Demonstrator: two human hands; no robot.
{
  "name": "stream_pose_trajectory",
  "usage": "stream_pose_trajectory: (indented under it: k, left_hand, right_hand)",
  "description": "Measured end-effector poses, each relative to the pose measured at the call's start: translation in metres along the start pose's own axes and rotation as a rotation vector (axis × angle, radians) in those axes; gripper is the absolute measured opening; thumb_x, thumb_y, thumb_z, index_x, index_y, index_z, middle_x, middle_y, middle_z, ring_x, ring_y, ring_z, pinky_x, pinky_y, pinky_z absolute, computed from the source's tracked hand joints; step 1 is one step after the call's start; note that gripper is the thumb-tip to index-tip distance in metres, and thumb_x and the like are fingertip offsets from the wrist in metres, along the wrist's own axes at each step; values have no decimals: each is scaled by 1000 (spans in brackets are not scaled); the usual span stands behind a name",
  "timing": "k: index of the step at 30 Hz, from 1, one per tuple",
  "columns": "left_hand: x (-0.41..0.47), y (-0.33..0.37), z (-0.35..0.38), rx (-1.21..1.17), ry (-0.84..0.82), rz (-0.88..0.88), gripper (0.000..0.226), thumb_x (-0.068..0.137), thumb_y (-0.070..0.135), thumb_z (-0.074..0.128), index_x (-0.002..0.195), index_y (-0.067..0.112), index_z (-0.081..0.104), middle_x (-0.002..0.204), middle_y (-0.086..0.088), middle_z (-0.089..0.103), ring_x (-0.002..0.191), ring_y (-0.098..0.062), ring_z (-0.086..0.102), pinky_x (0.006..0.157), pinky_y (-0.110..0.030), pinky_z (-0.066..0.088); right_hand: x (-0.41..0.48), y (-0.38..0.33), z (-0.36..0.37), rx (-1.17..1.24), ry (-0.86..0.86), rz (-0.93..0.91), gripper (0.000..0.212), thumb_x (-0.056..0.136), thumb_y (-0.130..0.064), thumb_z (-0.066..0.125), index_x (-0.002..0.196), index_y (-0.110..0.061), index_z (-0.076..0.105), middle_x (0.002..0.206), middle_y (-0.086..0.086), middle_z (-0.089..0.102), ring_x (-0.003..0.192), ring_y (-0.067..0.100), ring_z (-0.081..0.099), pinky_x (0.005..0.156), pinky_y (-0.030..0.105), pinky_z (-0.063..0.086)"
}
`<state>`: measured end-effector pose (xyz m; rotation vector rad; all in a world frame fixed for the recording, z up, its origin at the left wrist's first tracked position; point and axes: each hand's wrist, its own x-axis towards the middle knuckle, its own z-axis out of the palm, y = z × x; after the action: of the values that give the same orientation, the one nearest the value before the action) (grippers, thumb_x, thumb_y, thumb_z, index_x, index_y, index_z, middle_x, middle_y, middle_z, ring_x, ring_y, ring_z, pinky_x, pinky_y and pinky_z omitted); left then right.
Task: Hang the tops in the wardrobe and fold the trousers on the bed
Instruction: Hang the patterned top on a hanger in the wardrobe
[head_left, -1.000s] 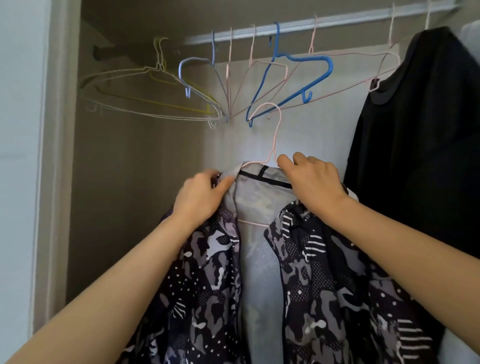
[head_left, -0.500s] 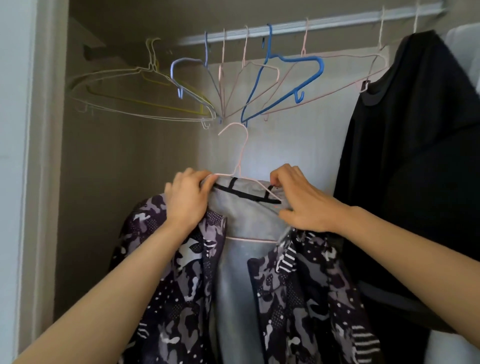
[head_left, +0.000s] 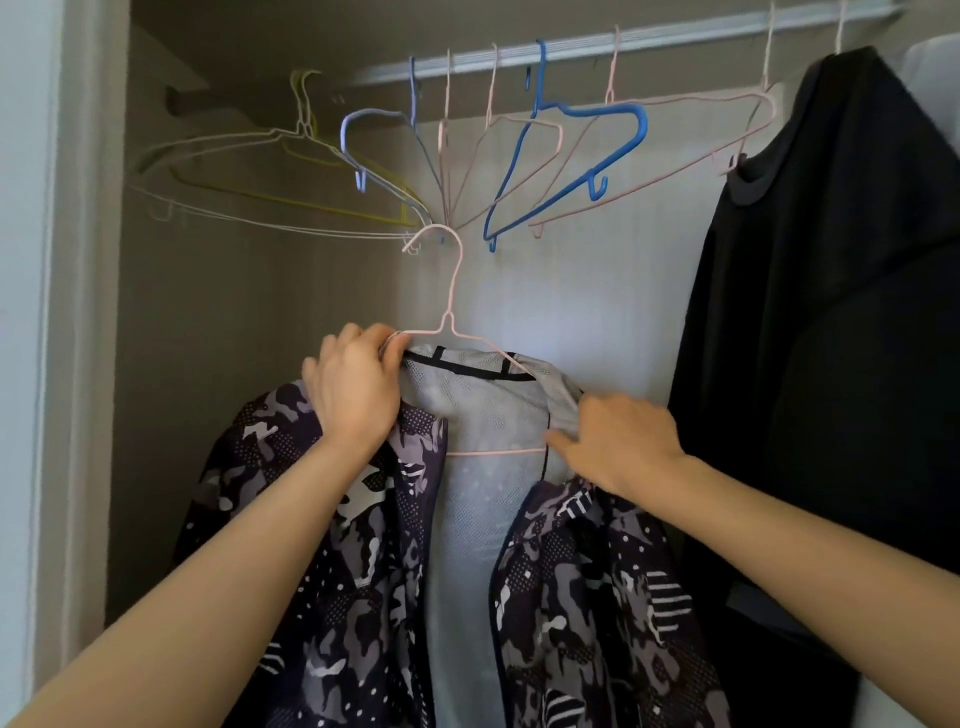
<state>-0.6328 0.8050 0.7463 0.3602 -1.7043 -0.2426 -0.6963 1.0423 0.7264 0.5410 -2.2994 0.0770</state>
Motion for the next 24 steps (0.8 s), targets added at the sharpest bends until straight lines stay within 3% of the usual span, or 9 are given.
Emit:
stream_pose_trajectory:
  k: [2, 5, 11, 13, 16, 18, 20, 22, 24]
  left_hand:
    - [0, 1, 0, -1, 11, 27, 33, 100, 45, 44, 100, 23, 68, 101, -6, 61, 100, -31, 51, 83, -42, 32]
    - [-1, 2, -3, -17, 34, 111, 31, 100, 44, 43, 104, 26, 68, 94, -3, 57, 96, -29, 49, 83, -41, 31]
    - [-9, 15, -4, 199, 63, 436, 21, 96, 36, 56, 100, 26, 75, 81, -4, 58, 83, -32, 52, 69, -39, 31]
    - [-6, 19, -3, 183, 59, 336, 23, 98, 36, 54, 103, 26, 74, 87, -5, 60, 88, -32, 52, 72, -40, 31]
    - [3, 17, -4, 60, 44, 125, 31, 101, 40, 45, 108, 26, 71, 97, -5, 61, 97, -31, 50, 81, -41, 31]
    - [9, 15, -6, 14, 39, 76, 33, 102, 42, 43, 108, 26, 70, 99, -5, 60, 99, -31, 49, 84, -42, 32]
    - [14, 15, -10, -6, 45, 64, 33, 101, 43, 43, 107, 25, 70, 101, -5, 60, 100, -31, 50, 85, -43, 33]
    - [18, 16, -14, -40, 62, 46, 33, 101, 43, 43, 106, 25, 70, 101, -5, 61, 101, -31, 50, 85, -43, 33]
    - [24, 15, -17, -80, 83, 25, 31, 101, 43, 43, 107, 27, 70, 103, -5, 62, 101, -31, 51, 86, -43, 34]
  right_hand:
    - [10, 4, -2, 125, -19, 39, 25, 94, -29, 47, 103, -10, 60, 106, 12, 64, 94, 33, 62, 68, 32, 41]
    - [31, 16, -16, 307, 3, 119, 12, 93, -16, 45, 90, -10, 55, 90, 14, 60, 80, 30, 61, 66, 30, 43]
    - [82, 20, -75, 441, 205, 158, 25, 90, -6, 47, 65, -7, 42, 69, 9, 42, 67, 28, 47, 62, 30, 39]
    - [83, 13, -89, 445, 214, 64, 27, 84, -6, 51, 60, -8, 39, 63, 9, 42, 63, 27, 47, 53, 28, 35]
    - [66, -1, -83, 388, 10, -161, 33, 83, -18, 62, 56, -13, 45, 57, 3, 46, 59, 24, 47, 53, 27, 33]
    - [53, -7, -69, 405, -146, -346, 32, 93, -38, 57, 65, -22, 58, 63, -6, 53, 63, 13, 51, 60, 26, 39]
    - [46, -3, -55, 418, -132, -432, 24, 97, -42, 49, 97, -25, 66, 85, -4, 56, 85, 14, 52, 80, 29, 40]
    - [41, 7, -47, 407, -22, -400, 35, 98, -31, 48, 133, -29, 45, 114, -2, 42, 109, 19, 40, 96, 35, 36]
    - [35, 14, -45, 543, 76, -399, 50, 97, -19, 48, 140, -33, 28, 126, -3, 32, 115, 16, 37, 101, 33, 35]
